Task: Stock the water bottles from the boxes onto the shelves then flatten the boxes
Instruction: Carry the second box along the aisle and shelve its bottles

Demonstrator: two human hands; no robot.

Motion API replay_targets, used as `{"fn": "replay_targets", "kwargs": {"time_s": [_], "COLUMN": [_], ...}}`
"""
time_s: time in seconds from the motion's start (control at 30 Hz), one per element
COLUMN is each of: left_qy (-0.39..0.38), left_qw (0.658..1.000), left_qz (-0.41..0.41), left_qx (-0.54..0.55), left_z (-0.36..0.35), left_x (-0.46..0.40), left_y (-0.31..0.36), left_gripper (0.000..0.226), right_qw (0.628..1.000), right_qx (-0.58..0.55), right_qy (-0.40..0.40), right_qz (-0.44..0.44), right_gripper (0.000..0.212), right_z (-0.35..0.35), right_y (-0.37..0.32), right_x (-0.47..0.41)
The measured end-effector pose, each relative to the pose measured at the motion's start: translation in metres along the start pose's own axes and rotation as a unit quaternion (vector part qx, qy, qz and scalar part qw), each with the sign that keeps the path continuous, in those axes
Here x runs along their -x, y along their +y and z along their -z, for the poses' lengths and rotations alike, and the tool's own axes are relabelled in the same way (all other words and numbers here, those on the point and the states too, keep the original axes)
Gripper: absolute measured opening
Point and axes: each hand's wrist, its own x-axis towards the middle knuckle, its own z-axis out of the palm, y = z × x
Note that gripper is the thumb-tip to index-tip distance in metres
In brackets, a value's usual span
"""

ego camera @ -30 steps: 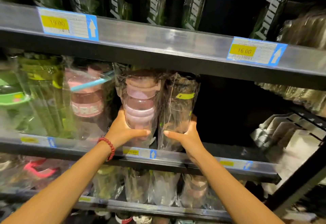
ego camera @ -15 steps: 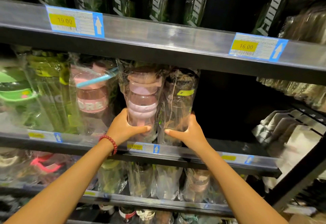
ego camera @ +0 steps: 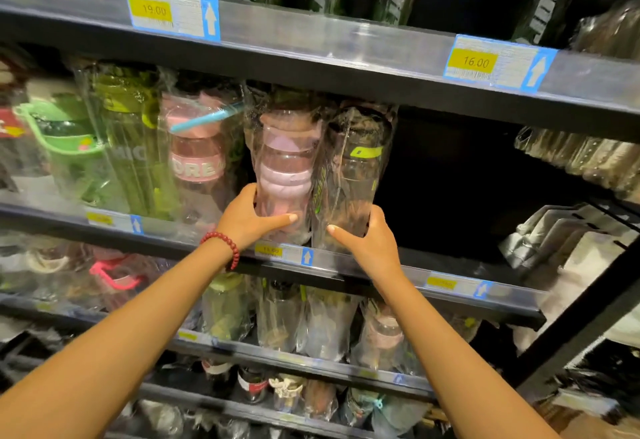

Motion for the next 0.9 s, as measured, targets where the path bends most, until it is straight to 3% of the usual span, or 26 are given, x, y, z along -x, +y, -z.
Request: {"fn": "replay_targets", "kwargs": {"time_s": [0.13,0.2,0.3,0.47,0.67,0.83,0.9], "left_qy": [0.040,0.066,0.093,0.094,0.155,0.203,0.220], "left_qw": [0.998,0.994,0.983,0.973,0.950,0.912,0.896], "left_qz": [0.018,0.017,0.028,0.090,0.230,0.338,0.371], "left_qx": [0.044,0.085,0.156,0.190,0.143,0.116,0.104], "left_z": [0.011,0.021,0.036,0.071,0.150,0.238,0.271], "left_x": [0.022,0.037,0.067,0.126,0.223,0.338,0.383], "left_y": [-0.005,-0.007,-0.017,-0.058,-0.133,-0.189,-0.208], "left_gripper": [0.079,0.068,0.050,0.053,0.046,0.048,0.064], "right_qw": [0.996,0.992,0.992,0.987,0.940,0.860,0.826], "right_qx": [-0.050,-0.081,-0.092,-0.115,-0.116,-0.057,-0.025], "right_qy": [0.066,0.095,0.071,-0.109,-0.319,-0.505,-0.561], "right_qz": [0.018,0.025,0.044,0.023,-0.032,-0.043,-0.044], "right_gripper": [0.052,0.046,0.037,0.030,0.026,0.027,0.036], "right_z": [-0.002,-0.003,-0.010,-0.056,-0.180,-0.300,-0.338], "right_y": [0.001,-0.002,-0.009,-0.028,-0.061,-0.096,-0.114], "right_x": [0.018,0.035,0.064,0.096,0.138,0.215,0.250]}}
